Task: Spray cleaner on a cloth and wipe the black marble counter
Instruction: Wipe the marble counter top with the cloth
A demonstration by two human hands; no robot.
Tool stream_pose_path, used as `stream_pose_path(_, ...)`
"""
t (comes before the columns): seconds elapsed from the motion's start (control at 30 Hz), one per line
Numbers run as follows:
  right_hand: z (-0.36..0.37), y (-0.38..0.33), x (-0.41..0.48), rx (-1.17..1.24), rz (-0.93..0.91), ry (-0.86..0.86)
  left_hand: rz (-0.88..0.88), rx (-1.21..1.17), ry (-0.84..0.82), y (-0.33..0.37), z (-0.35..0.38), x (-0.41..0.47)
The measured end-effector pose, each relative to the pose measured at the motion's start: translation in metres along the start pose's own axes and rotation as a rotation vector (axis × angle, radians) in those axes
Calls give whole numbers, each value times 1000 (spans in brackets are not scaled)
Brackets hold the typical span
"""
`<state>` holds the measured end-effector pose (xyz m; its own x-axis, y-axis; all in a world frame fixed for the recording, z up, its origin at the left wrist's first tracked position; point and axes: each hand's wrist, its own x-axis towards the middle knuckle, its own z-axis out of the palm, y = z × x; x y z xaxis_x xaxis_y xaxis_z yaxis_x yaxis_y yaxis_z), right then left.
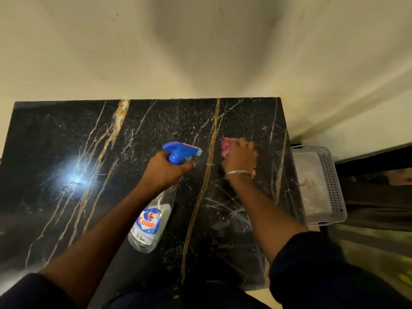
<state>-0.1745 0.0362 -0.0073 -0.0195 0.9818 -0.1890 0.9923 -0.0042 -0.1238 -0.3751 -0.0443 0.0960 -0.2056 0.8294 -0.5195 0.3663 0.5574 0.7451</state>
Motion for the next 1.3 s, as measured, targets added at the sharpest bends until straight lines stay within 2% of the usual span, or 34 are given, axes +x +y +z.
stream_pose_path(0.13, 20, -33, -33, 70, -268, -11, -24, -4, 20, -5, -1, -4)
stream_pose_path(0.27, 17, 27, -36, 101, -401, 20, -50, 4, 32, -7, -9, -9)
stream_pose_path(0.33, 14, 64, -30, 124, -308, 48, -58, 0, 46, -10, -13, -11)
stream_pose_path(0.47, -3, 125, -12, 108, -10, 85, -45, 44, 24, -12, -10, -18)
stream_pose_path(0.57, -4, 123, -10, 119, 195, 77, -48, 53, 14, -11, -4, -22)
stream_pose_path(0.63, 2, 99, -16, 130, 253, 78, -42, 46, -4, -11, 1, -25)
stream_pose_path(0.9, 23, -8, -64, 147, -229, 23, -54, 87, -1, -18, 12, -40)
stream_pose_path(1.0, 20, 7, -67, 62, -423, -36, -58, 97, 1, -18, 17, -43)
stream_pose_path(1.07, 14, 32, -59, 53, -479, -52, -55, 91, -1, -16, 19, -45)
stream_pose_path(1.13, 9, 62, -43, 72, -375, -19, -40, 79, -1, -13, 21, -47)
stream_pose_path(1.3, -6, 140, -4, 39, 22, 25, -24, 70, -23, -8, 30, -51)
